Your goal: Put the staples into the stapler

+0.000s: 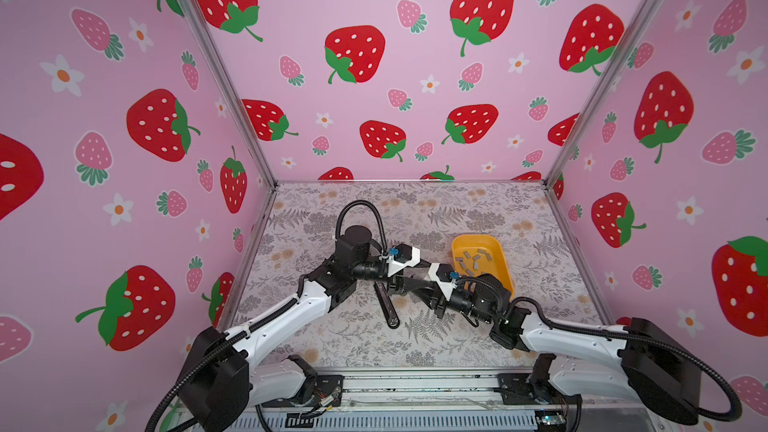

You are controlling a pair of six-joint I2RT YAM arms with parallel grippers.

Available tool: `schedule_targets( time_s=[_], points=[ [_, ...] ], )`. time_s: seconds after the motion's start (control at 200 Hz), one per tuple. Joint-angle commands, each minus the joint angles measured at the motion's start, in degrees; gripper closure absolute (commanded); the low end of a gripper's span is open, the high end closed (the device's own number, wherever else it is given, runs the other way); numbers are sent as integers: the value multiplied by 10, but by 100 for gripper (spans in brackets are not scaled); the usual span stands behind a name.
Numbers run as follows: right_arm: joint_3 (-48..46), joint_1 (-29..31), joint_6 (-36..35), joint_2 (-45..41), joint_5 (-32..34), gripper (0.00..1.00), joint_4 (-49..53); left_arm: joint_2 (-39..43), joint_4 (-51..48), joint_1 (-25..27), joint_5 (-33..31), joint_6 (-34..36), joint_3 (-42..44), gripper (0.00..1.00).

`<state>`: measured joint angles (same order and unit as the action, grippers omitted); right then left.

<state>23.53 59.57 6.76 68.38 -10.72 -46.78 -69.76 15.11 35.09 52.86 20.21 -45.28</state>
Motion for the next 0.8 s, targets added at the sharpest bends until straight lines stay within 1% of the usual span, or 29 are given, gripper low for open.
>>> schedule_targets(
  time_s=[0.0,0.145,0.28,0.4,0.435,0.52,0.58,0.59,0.605,0.635,0.68,0.74,0.795],
  points=[
    [10,0,30,-8,49,77,13,28,43,-2,-92,-55,12,41],
    [0,0,58,-35,76,79,45,64,29,-2,-147,-79,19,40],
    [-1,3,91,-64,91,82,95,112,22,-3,-243,-104,29,39],
    [-9,11,114,-84,95,81,121,159,29,-3,-324,-134,57,35],
    [-5,14,118,-84,94,81,134,173,34,-2,-352,-145,68,31],
    [13,21,130,-72,112,81,174,214,53,-2,-414,-172,105,19],
    [31,25,145,-55,131,82,207,244,74,-2,-445,-183,144,7],
    [34,26,148,-52,134,82,212,249,78,-3,-446,-184,151,6],
    [39,27,153,-47,138,82,220,255,83,-3,-467,-185,161,4],
    [49,30,163,-34,149,82,236,269,90,-3,-489,-190,180,0],
    [64,32,179,-14,164,83,261,286,97,-3,-529,-206,208,1],
    [86,37,199,16,182,85,291,303,113,-3,-605,-245,247,1],
    [103,41,213,43,194,88,310,312,97,-6,-643,-264,265,1]
  ],
)
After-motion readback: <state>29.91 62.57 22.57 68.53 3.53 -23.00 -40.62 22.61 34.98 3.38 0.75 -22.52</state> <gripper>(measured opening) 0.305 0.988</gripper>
